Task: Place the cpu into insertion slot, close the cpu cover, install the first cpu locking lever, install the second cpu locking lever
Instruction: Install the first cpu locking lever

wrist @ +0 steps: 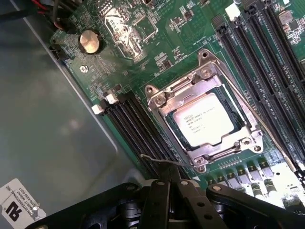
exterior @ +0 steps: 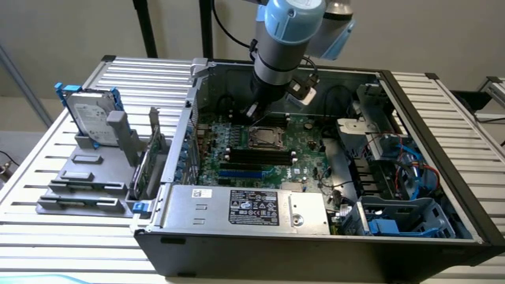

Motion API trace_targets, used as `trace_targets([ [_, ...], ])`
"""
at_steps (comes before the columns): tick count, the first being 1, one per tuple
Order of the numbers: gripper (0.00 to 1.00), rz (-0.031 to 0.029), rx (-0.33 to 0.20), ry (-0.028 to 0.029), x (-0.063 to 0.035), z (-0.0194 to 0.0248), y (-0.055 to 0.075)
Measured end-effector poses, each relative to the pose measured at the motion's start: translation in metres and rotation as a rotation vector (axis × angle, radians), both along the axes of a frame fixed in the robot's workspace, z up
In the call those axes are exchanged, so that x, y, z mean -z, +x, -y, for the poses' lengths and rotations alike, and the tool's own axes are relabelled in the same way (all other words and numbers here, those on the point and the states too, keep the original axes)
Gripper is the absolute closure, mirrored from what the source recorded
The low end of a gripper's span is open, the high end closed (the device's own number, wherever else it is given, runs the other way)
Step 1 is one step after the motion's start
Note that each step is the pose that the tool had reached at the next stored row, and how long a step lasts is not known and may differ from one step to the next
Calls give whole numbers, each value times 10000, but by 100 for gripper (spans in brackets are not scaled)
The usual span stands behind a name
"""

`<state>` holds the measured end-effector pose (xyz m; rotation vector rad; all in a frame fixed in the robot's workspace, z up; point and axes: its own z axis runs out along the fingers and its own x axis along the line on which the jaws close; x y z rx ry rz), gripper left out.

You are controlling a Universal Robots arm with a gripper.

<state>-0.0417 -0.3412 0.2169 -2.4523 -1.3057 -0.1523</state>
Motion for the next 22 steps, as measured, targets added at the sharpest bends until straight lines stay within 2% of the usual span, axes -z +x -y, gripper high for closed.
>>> trace_targets([
  [10,89,-1,-1,0,46,-1,28],
  [22,89,-1,-1,-1,125,0,164],
])
